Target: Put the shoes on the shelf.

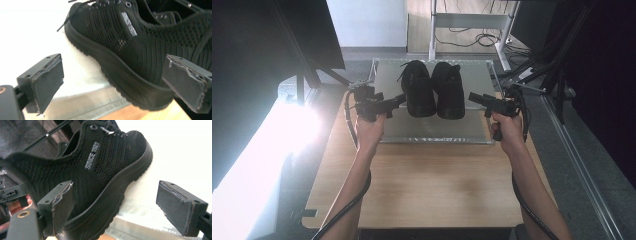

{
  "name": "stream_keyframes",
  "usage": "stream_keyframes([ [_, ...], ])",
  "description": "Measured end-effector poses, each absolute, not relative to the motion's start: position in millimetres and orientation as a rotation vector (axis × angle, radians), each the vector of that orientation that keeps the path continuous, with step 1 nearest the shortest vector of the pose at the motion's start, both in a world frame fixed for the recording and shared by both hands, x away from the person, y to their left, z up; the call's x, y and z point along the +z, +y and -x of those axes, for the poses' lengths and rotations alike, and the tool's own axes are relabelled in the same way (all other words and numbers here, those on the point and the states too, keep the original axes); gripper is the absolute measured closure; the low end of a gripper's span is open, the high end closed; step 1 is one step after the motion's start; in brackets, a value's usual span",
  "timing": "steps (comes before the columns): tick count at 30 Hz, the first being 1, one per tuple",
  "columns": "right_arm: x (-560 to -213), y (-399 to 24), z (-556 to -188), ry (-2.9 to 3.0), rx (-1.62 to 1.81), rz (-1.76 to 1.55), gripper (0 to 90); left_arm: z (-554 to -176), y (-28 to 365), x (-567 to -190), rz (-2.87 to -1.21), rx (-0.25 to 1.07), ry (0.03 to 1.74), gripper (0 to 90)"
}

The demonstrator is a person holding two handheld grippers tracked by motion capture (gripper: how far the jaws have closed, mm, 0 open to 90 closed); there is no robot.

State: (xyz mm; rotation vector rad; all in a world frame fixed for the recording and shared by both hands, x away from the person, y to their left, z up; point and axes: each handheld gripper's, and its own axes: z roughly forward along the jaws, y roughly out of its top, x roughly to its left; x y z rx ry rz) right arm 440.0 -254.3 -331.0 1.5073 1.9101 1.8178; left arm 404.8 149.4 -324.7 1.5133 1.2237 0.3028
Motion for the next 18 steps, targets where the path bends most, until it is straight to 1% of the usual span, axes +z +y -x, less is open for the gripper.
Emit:
stream_keyframes([
  [10, -331, -256, -418, 1.966, 1.816, -1.439, 14.9, -384, 151, -334, -1.536, 0.287, 1.181, 3.7],
  [18, -338, -255, -400, 2.044, 1.717, -1.350, 14.3, -369, 150, -348, -1.575, 0.296, 1.167, 3.8],
])
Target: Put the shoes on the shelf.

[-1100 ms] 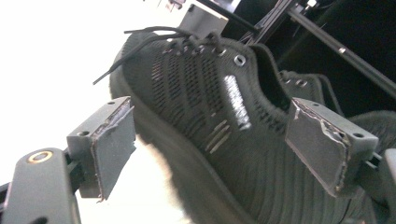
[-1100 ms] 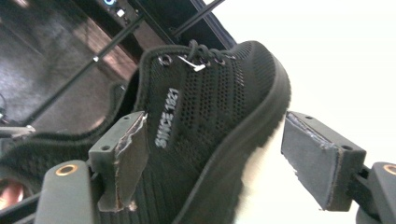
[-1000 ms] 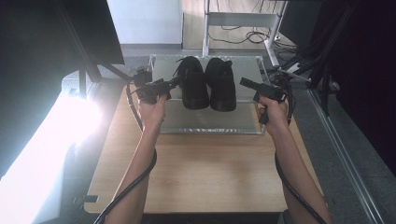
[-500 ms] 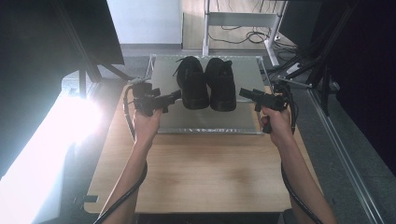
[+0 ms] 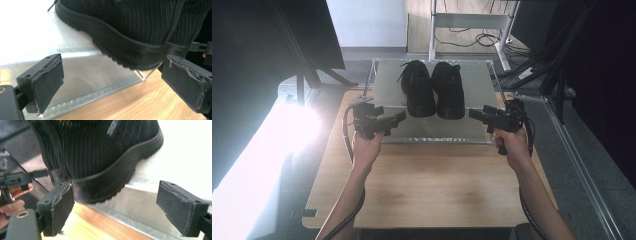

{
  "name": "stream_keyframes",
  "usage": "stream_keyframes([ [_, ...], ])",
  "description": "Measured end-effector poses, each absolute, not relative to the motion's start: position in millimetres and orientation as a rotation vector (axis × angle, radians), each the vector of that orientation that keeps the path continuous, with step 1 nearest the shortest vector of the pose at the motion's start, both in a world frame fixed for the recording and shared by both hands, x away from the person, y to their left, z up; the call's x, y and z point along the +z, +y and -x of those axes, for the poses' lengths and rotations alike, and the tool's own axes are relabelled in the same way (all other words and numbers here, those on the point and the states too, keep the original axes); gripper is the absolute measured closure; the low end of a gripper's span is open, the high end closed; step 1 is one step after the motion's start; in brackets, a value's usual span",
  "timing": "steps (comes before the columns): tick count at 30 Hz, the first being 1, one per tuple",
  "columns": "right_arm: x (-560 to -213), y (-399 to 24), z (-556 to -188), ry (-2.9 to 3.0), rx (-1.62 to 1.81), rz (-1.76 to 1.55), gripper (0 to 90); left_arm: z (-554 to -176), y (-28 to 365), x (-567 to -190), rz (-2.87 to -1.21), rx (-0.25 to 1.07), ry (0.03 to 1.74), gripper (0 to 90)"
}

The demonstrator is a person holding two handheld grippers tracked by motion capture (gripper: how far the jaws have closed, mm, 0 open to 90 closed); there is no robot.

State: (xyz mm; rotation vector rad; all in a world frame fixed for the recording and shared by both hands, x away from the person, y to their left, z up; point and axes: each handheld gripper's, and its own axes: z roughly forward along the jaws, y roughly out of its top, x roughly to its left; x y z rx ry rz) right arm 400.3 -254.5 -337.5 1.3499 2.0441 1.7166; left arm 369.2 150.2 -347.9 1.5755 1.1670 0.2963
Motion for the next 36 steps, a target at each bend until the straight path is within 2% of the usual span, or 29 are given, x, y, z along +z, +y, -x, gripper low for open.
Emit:
stream_keyframes([
  [13, -362, -250, -375, 2.146, 1.558, -1.243, 12.1, -346, 138, -371, -1.644, 0.310, 1.120, 0.7],
  [26, -397, -243, -349, 2.268, 1.430, -1.152, 0.0, -319, 130, -399, -1.749, 0.300, 1.077, 0.0],
  [36, -424, -239, -332, 2.312, 1.357, -1.124, 0.0, -301, 134, -424, -1.830, 0.339, 1.093, 0.0],
])
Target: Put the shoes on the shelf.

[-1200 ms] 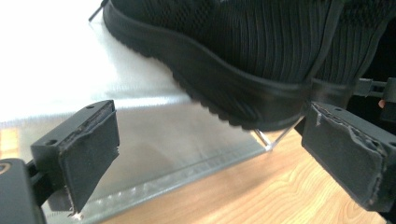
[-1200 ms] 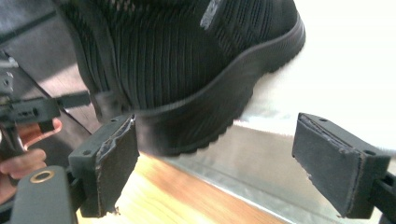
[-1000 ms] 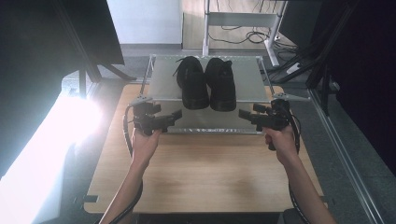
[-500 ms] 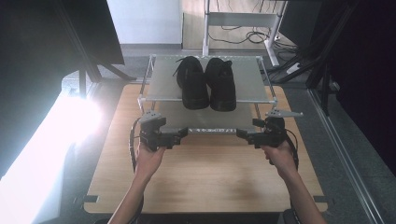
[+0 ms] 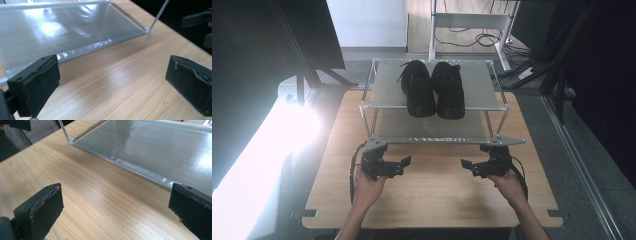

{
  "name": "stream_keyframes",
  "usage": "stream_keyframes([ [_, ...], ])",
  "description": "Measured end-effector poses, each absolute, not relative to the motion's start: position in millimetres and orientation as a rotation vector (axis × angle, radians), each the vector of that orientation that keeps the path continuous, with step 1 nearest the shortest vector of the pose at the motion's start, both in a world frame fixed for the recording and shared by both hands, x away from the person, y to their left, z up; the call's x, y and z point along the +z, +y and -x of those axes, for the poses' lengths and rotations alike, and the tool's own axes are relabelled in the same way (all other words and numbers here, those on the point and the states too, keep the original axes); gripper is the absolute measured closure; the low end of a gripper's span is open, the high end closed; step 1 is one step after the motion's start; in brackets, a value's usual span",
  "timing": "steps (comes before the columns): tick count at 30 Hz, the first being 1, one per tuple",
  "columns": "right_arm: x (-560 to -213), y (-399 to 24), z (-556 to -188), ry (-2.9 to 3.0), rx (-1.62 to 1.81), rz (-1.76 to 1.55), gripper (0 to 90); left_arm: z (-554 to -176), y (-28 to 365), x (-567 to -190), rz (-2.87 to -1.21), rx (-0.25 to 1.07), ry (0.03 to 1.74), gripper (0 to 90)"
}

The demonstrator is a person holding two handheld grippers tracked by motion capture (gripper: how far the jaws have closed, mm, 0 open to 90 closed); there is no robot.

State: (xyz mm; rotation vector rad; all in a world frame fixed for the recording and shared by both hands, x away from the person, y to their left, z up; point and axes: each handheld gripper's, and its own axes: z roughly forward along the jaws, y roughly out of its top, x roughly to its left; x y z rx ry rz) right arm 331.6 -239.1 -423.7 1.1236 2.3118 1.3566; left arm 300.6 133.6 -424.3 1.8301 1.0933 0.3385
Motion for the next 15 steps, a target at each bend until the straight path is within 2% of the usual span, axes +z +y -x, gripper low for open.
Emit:
stream_keyframes([
  [15, -458, -238, -314, 2.345, 1.291, -1.120, 0.0, -277, 130, -461, -1.876, 0.322, 1.078, 0.0],
])
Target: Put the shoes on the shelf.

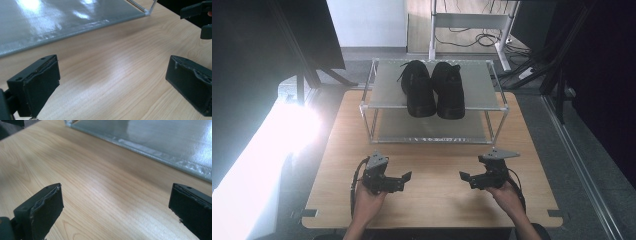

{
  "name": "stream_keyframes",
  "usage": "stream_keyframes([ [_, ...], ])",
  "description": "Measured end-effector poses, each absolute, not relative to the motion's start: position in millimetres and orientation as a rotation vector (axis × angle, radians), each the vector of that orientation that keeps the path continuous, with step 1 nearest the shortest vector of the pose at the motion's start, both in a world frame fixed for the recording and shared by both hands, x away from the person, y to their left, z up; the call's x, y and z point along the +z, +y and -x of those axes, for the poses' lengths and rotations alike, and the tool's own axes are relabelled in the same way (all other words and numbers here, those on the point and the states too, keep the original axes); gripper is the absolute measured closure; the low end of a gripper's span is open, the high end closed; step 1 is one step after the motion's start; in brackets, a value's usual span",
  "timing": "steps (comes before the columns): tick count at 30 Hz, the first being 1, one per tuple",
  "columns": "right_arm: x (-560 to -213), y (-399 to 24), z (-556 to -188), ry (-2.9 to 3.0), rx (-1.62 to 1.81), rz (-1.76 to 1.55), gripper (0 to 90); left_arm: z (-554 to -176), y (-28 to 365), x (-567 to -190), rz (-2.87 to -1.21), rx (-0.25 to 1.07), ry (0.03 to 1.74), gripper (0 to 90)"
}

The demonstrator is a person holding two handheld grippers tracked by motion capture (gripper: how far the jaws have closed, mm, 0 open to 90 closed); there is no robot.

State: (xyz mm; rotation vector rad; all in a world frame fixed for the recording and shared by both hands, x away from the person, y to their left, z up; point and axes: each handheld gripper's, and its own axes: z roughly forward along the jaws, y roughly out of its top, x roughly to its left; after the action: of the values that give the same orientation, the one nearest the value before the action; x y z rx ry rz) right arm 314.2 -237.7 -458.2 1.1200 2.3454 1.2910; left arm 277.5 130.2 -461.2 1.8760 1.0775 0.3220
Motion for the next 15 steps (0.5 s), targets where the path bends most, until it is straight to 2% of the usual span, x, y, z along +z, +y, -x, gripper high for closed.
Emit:
stream_keyframes([
  [15, -493, -230, -301, 2.417, 1.106, -1.048, 0.0, -270, 111, -500, -2.052, 0.332, 1.088, 0.0],
])
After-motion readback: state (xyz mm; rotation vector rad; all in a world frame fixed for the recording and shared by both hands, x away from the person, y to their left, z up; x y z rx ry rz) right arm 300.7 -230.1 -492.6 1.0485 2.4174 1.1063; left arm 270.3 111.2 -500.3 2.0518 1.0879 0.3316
